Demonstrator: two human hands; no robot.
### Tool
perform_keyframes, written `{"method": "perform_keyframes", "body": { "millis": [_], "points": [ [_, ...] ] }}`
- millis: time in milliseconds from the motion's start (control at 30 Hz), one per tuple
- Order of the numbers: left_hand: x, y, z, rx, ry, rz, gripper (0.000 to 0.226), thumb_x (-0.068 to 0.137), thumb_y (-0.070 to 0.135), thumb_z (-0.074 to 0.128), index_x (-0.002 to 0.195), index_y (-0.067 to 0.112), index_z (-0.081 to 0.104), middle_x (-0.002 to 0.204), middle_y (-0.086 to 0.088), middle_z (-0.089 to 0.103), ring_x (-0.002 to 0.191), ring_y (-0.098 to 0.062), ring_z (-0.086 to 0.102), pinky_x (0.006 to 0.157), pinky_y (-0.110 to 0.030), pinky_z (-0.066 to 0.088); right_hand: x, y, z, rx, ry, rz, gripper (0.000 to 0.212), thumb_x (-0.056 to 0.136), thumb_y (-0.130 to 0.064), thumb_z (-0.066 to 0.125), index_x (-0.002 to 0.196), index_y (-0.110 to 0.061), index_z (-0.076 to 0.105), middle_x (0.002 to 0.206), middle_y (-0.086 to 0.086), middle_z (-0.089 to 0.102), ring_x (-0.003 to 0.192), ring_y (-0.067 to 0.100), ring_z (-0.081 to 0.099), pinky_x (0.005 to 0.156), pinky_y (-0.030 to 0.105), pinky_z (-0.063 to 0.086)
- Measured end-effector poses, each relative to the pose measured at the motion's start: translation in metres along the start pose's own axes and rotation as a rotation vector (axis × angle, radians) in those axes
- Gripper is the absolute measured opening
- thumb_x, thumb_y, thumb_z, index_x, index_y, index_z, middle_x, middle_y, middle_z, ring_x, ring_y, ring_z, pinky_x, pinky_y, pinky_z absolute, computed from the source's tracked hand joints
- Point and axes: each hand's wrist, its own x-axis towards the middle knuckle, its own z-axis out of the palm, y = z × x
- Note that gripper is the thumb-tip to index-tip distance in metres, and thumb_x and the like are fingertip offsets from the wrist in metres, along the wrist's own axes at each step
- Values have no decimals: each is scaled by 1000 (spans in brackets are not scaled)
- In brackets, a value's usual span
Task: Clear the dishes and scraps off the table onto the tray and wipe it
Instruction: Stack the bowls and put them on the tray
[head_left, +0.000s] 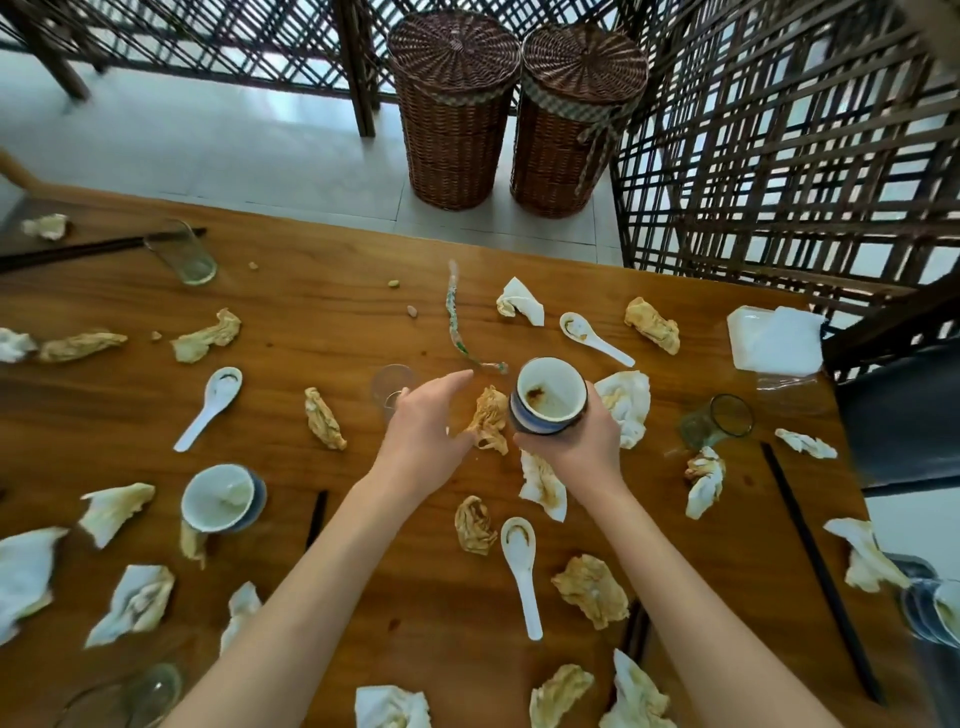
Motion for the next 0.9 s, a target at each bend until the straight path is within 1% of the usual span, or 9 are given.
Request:
{"method": "perform_keyframes", "body": {
  "millis": [133,267,367,433,533,633,733,800,900],
  "points": [
    [-39,-8,-28,4,48,-25,71,77,14,75,139,25,41,134,4,53,124,-15,47,112,-44,27,-33,-26,-13,11,-39,-65,68,46,-25,91,96,-41,49,91,-29,55,89,-25,48,64,-5,37],
    [-84,-27,-59,-2,94,-32,68,76,15,76,135,27,46,129,9,55,122,-14,47,104,-31,36,-74,-56,-16,0,-78,-118,67,46,-29,91,96,-42,50,90,-31,56,89,-22,50,63,-2,39],
    [-114,-47,-81,17,68,-66,68,77,17,75,137,26,45,132,6,54,125,-16,45,106,-39,37,-105,-76,-8,-9,-102,-131,67,45,-32,90,96,-45,49,90,-33,55,88,-18,53,64,3,41],
    [-133,-63,-93,0,50,-79,68,77,15,75,137,24,44,134,5,52,125,-15,45,105,-35,39,-127,-88,3,-15,-100,-110,69,43,-36,89,99,-44,50,91,-34,55,87,-13,54,67,5,40],
    [-157,-92,-112,11,10,-49,69,78,15,74,138,23,43,134,3,52,125,-15,45,103,-31,40,-158,-101,23,1,-71,-88,69,43,-31,91,91,-50,46,87,-45,52,88,-27,46,59,-2,38],
    [-172,-121,-133,31,-17,-30,69,78,16,75,138,26,43,133,8,52,125,-12,43,102,-26,37,-189,-113,44,30,-58,-74,72,45,-24,92,92,-50,44,90,-56,44,88,-33,41,60,-8,33],
    [-177,-150,-152,33,-40,-25,69,76,18,77,136,29,45,133,9,52,126,-13,43,104,-34,40,-215,-119,65,75,-30,-56,69,46,-21,92,95,-45,49,92,-39,58,92,-24,49,64,-5,37],
    [-171,-168,-163,48,-59,-26,70,74,20,78,136,28,45,134,6,52,124,-15,45,100,-37,45,-228,-124,80,86,-17,-26,69,44,-24,91,96,-45,51,95,-28,60,94,-18,52,65,0,42],
    [-152,-190,-167,95,-81,-57,81,71,25,81,140,26,39,140,3,47,127,-17,42,102,-33,41,-240,-129,100,116,-12,27,68,45,-22,91,93,-47,50,91,-35,59,91,-25,48,61,-4,38]
  ]
}}
